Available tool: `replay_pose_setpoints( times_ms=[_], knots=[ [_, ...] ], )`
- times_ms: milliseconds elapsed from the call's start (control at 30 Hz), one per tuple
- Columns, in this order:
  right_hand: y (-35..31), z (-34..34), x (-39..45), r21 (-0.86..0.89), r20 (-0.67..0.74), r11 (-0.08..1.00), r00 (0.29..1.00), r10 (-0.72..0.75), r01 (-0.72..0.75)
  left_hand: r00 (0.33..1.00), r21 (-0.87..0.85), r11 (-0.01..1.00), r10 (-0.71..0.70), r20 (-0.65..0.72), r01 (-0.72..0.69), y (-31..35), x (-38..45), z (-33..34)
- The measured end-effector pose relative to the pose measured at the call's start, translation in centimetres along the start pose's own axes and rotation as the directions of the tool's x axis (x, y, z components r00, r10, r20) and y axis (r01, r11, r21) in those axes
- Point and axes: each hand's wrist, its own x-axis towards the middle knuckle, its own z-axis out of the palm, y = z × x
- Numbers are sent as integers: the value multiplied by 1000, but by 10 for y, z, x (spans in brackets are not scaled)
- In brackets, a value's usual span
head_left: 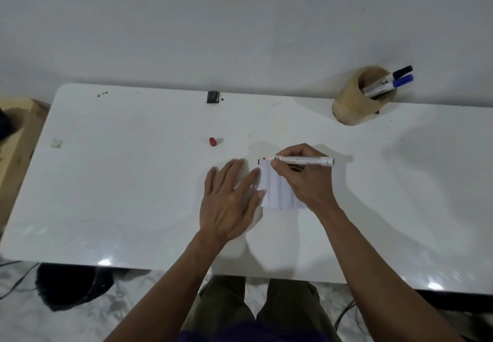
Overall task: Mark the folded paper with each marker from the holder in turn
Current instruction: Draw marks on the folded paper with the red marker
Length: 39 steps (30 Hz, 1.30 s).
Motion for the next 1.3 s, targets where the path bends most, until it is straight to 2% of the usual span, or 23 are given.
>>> replay_pose_setpoints(
  times_ms=[167, 633, 1300],
  knots=[
    [12, 0, 10, -92, 3, 995, 1000, -31, 31, 999, 50, 999, 12, -37, -10, 0, -1, 4],
    [19, 4, 16, -104, -2, 994, 1000, -30, 30, 992, 65, 998, 30, -124, -22, 0, 1, 9],
    [22, 3, 17, -140, 39, 990, 999, -27, 32, 990, 51, 998, 33, -139, -27, -3, 0, 12]
  ],
)
